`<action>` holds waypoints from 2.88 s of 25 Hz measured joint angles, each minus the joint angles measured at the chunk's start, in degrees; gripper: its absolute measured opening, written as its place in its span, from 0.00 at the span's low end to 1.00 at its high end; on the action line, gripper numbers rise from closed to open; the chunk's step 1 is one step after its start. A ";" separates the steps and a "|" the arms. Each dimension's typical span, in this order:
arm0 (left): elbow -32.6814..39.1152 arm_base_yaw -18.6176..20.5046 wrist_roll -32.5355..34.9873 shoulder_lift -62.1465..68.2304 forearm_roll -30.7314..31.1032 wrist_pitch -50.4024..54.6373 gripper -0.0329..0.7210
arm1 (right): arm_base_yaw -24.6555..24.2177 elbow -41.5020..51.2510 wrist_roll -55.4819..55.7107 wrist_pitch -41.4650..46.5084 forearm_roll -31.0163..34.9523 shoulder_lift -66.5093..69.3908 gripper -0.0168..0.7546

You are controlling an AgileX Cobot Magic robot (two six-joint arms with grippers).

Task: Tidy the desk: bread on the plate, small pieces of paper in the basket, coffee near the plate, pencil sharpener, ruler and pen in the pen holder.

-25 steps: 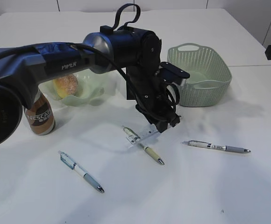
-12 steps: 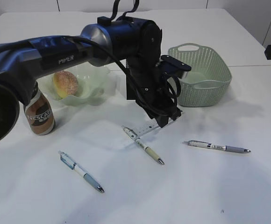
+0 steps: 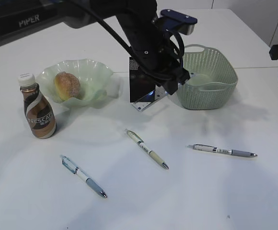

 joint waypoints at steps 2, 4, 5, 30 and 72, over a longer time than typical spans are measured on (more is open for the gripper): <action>0.00 0.00 -0.26 -1.01 -0.84 -1.61 0.37 | 0.00 0.00 0.00 0.00 0.25 0.00 0.50; 0.00 0.00 -0.35 -1.53 -1.23 -3.11 0.37 | 0.00 0.00 0.00 -0.11 0.65 0.00 0.50; 0.00 0.00 -0.35 -1.76 -1.23 -4.10 0.37 | 0.00 0.00 0.00 -0.11 0.65 0.00 0.50; 0.00 2.84 -0.37 -4.26 -6.35 -25.48 0.37 | 0.00 0.00 0.00 -2.49 2.81 0.00 0.50; 0.00 17.39 53.98 -8.51 -53.88 -13.01 0.37 | 0.00 0.00 -1.01 -2.78 5.59 0.00 0.50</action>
